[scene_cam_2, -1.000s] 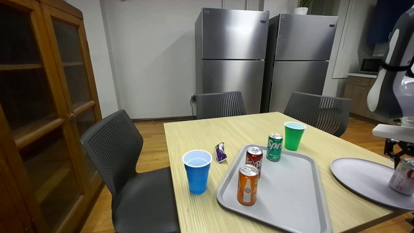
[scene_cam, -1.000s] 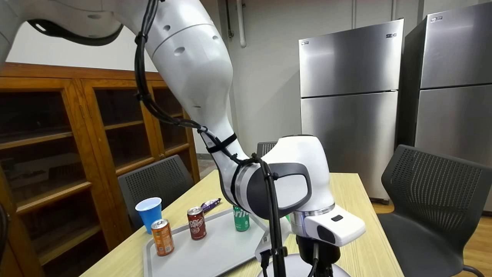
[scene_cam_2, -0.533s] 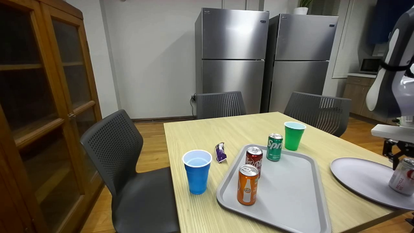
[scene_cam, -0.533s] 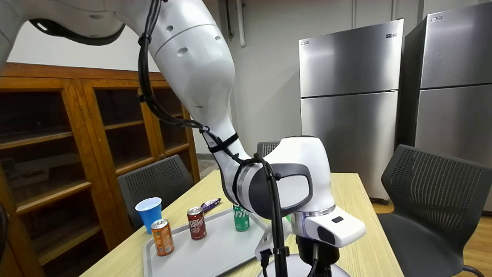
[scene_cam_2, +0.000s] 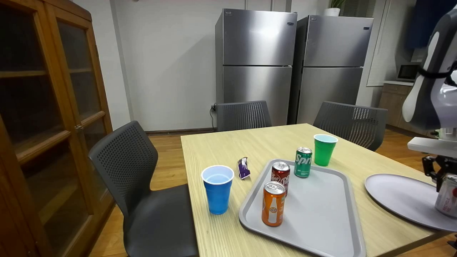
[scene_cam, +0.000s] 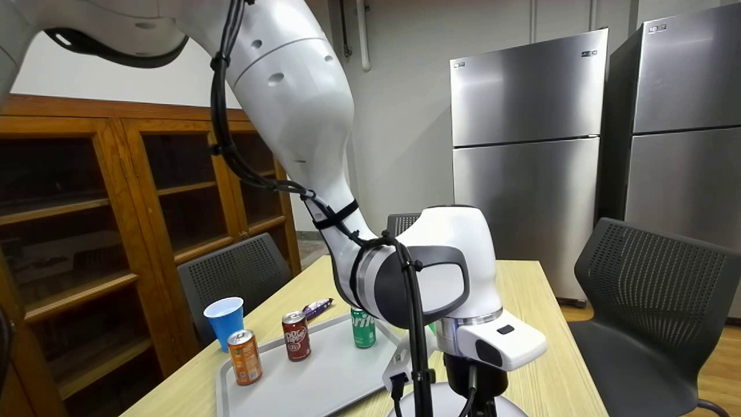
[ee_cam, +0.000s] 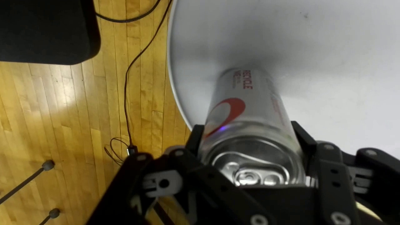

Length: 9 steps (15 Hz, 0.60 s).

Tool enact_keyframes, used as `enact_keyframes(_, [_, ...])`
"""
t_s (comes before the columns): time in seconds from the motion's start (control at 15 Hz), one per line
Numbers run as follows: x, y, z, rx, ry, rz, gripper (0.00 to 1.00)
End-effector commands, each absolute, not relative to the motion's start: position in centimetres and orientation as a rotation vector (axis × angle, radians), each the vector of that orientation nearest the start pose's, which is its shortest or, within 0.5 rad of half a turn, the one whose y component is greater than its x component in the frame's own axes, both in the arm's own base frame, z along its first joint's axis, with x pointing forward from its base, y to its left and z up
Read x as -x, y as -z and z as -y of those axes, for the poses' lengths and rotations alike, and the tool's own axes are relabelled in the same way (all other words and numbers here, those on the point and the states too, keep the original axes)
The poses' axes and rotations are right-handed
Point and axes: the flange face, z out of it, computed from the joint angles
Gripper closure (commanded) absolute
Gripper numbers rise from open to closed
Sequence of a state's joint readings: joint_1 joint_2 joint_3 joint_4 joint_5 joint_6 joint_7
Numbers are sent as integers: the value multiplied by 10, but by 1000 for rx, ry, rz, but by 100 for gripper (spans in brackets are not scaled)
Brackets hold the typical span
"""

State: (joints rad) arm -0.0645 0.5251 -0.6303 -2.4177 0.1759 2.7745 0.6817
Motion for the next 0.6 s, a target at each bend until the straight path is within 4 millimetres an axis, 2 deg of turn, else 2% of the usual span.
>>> enact_keyframes(0.0, [-348, -143, 335, 2437, -101, -2295, 59])
enact_keyframes(0.27, [-351, -153, 331, 2428, -82, -2267, 59])
enact_keyframes(0.53, [-361, -181, 317, 2416, -1, -2178, 59])
